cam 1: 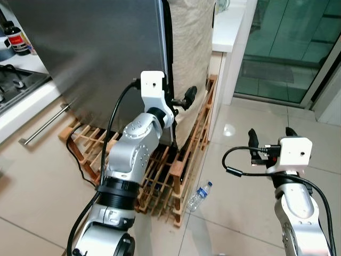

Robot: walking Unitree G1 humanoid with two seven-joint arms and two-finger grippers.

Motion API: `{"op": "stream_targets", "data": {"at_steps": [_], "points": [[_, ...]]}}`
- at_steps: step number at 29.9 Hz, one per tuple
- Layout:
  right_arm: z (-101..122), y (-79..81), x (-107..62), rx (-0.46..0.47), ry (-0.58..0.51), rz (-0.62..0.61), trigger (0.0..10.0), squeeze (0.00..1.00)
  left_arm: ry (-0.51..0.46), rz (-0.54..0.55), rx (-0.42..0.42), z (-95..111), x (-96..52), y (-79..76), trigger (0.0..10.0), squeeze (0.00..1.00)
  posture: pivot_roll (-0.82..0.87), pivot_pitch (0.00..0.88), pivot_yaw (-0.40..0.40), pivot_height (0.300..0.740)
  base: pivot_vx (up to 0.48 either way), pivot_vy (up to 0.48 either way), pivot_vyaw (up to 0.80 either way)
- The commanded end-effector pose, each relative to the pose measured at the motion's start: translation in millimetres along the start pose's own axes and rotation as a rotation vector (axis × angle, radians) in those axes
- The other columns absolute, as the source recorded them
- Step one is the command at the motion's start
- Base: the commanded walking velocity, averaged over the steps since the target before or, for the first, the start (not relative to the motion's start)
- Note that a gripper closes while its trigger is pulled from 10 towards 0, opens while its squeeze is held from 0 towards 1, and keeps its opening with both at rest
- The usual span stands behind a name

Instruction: Restocking fridge

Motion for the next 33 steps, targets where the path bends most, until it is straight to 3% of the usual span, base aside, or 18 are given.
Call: {"op": "stream_targets", "data": {"at_steps": [1,5,9,11,12,14,15,17,18,19,20,21,25,26,27,28,31,33], "points": [[0.8,2.3,0.3,0.004,-0.004,0.004,10.0,0.00,-0.006,-0.009,0.005,4.3,5.8,-1.1,10.0,0.00,-0.16,0.000,0.102,0.740,0.000,0.000,0.00],[1.6,2.7,1.5,0.003,-0.005,0.006,10.0,0.00,-0.027,-0.105,-0.047,10.8,18.5,-18.7,10.0,0.00,-0.16,0.000,0.102,0.740,0.000,0.000,0.00],[2.3,0.8,3.0,0.000,-0.007,0.005,10.0,0.00,-0.043,-0.323,-0.145,17.1,33.1,-60.6,10.0,0.00,-0.18,0.000,0.101,0.740,0.000,0.000,0.00],[2.1,0.5,3.1,-0.001,-0.007,0.004,10.0,0.00,-0.041,-0.350,-0.166,17.2,34.8,-66.5,10.0,0.00,-0.18,0.000,0.105,0.740,0.000,0.000,0.00],[0.8,-3.2,1.3,-0.008,-0.004,-0.011,10.0,0.00,-0.056,-0.471,-0.242,23.4,39.1,-95.4,10.0,0.00,-0.20,0.000,0.120,0.740,0.000,0.000,0.00],[-1.7,-10.1,-4.1,-0.024,0.002,-0.046,10.0,0.00,-0.099,-0.617,-0.321,34.9,39.6,-134.3,10.0,0.00,-0.22,0.000,0.135,0.740,0.000,0.000,0.00],[-1.7,-10.1,-4.1,-0.024,0.002,-0.046,10.0,0.00,-0.099,-0.617,-0.321,34.9,39.6,-134.3,10.0,0.00,-0.22,0.000,0.135,0.740,0.000,0.000,0.00],[-3.1,-10.0,-8.9,-0.031,0.007,-0.049,10.0,0.00,-0.113,-0.779,-0.442,44.1,34.1,-178.9,10.0,0.00,-0.28,0.000,0.152,0.740,0.000,0.000,0.00],[-3.1,-10.0,-8.9,-0.031,0.007,-0.049,10.0,0.00,-0.113,-0.779,-0.442,44.1,34.1,-178.9,10.0,0.00,-0.28,0.000,0.152,0.740,0.000,0.000,0.00],[-3.8,-9.3,-10.7,-0.033,0.009,-0.047,10.0,0.00,-0.113,-0.848,-0.478,46.8,29.8,-197.3,10.0,0.00,-0.30,0.000,0.157,0.740,0.000,0.000,0.00],[-2.0,-10.1,-14.3,-0.040,0.006,-0.052,10.0,0.00,-0.136,-1.020,-0.533,58.7,14.3,-234.7,10.0,0.00,-0.34,0.000,0.174,0.740,0.000,0.000,0.00],[-2.0,-10.1,-14.3,-0.040,0.006,-0.052,10.0,0.00,-0.136,-1.020,-0.533,58.7,14.3,-234.7,10.0,0.00,-0.34,0.000,0.174,0.740,0.000,0.000,0.00],[-0.2,-18.1,-19.8,-0.054,0.004,-0.086,10.0,0.00,-0.219,-1.287,-0.655,89.4,-16.9,-261.5,10.0,0.00,-0.37,0.000,0.183,0.740,0.000,0.000,0.00],[-0.2,-18.1,-19.8,-0.054,0.004,-0.086,10.0,0.00,-0.219,-1.287,-0.655,89.4,-16.9,-261.5,10.0,0.00,-0.37,0.000,0.183,0.740,0.000,0.000,0.00],[-1.0,-22.1,-22.6,-0.055,0.009,-0.102,10.0,0.00,-0.270,-1.409,-0.722,105.5,-31.8,-261.7,10.0,0.00,-0.37,0.000,0.181,0.740,0.000,0.000,0.00],[-1.0,-22.1,-22.6,-0.055,0.009,-0.102,10.0,0.00,-0.270,-1.409,-0.722,105.5,-31.8,-261.7,10.0,0.00,-0.37,0.000,0.181,0.740,0.000,0.000,0.00],[-2.4,-22.8,-24.7,-0.056,0.016,-0.102,10.0,0.00,-0.315,-1.478,-0.751,116.6,-41.7,-252.9,10.0,0.00,-0.36,0.000,0.164,0.740,0.000,0.000,0.00],[7.2,-20.8,-26.3,-0.132,-0.031,-0.084,10.0,0.00,-0.361,-1.434,-0.746,124.6,-35.8,-223.0,10.0,0.00,-0.34,0.000,0.147,0.740,0.000,0.000,0.00]]}}
Point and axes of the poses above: a point about 5 cm out from each wrist's last joint towards the gripper, its own x axis pointing out of the wrist towards the gripper, its own z axis along the axis of the wrist's last joint, y = z × x, the point moved 3 cm from there along x, pointing out of the wrist towards the gripper, and after that the axes turned 9 degrees about x, right-handed, at the moved point
